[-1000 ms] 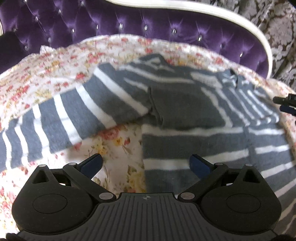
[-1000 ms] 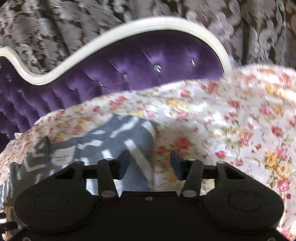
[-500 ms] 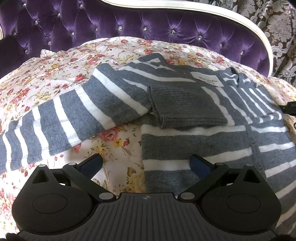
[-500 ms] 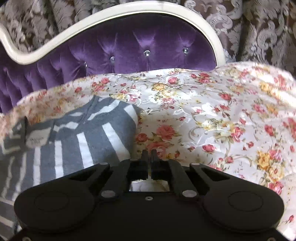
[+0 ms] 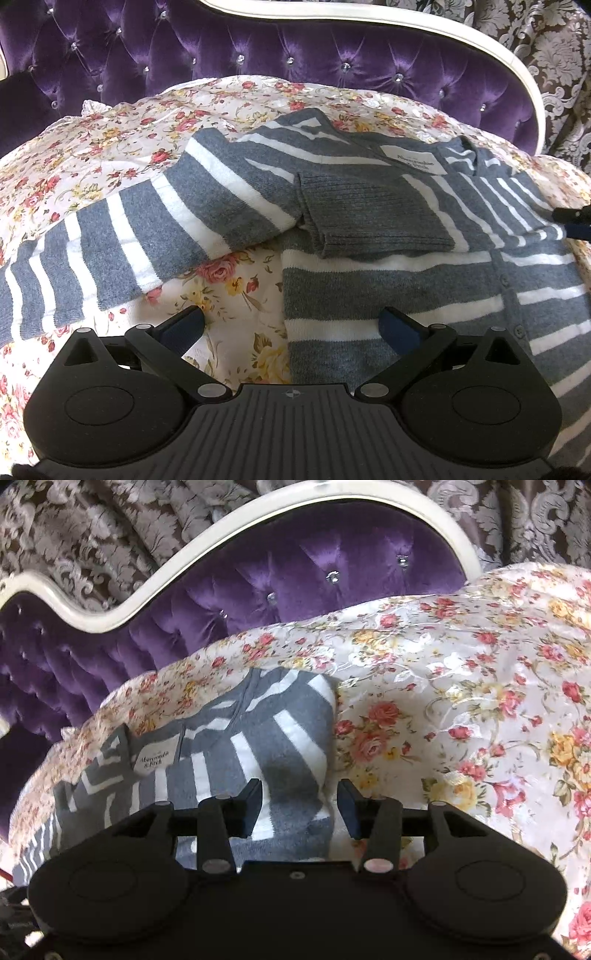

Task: Fold small clothes
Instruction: 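Open the right tool to release the sleeve and withdraw, then move the left tool down to the other sleeve cuff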

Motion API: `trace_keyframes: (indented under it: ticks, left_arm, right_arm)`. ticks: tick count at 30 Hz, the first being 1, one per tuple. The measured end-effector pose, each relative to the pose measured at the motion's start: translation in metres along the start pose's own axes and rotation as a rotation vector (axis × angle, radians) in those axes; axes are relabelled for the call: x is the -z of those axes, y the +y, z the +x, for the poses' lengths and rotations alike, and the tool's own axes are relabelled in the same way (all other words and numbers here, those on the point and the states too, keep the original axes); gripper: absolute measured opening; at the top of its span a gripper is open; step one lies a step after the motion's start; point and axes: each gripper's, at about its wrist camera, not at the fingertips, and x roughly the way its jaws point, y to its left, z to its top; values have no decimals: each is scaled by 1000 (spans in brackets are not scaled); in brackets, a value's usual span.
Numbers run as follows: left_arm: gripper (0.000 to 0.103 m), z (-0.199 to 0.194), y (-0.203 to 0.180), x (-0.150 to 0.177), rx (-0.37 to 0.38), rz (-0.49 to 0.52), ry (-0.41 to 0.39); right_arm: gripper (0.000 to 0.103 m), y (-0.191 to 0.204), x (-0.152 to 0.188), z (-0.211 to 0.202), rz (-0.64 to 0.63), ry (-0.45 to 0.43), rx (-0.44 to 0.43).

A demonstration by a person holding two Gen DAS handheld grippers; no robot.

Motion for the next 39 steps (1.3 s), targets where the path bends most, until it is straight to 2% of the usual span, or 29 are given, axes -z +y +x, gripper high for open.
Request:
trace_keyframes:
  ticks: [2,3,5,6,9,13,14,16,19,22,27,32,39]
  left_arm:
    - [103,0,1,1,1,0,-6]
    - [103,-1,1,2,1,0,-11]
    - [103,-1,1,4,0,1,-26]
    - [103,-1,1,5,-3,0,-34]
    - [103,-2,-1,9,-14,-3,-57]
    - [103,-2,-2,11,-17,-5,-75]
    - [103,-3,-2,11,-15,-4,-79]
    - [103,-3,-2,11,-14,-1,-76]
    - [103,-3,-2,6,-11,-3,-29]
    - [102,-6,1,2,12,6,-1]
    - [102,-19,12,4,2,-47,-58]
    - [102,-33,24,-5,-44,-73,-126]
    - [102,-39,57,-12,-84,-173,-146]
  right_arm:
    - [53,6,2,9,-51,38,89]
    - [50,10,4,9,-91,30,113]
    - [53,16,6,8,-147,25,179]
    - [59,18,7,8,-156,24,196]
    - [68,20,7,9,-174,23,220]
    - [86,16,6,8,-174,14,231]
    - [87,15,6,7,-167,9,230]
    - [90,16,5,1,-153,-22,227]
    - [100,20,2,-9,-143,-108,232]
    - [102,31,3,-21,-157,-196,186]
    - [102,50,6,-30,-209,-265,78]
    - [102,66,13,-26,-221,-237,-24]
    - [102,89,31,-18,-289,-184,-105]
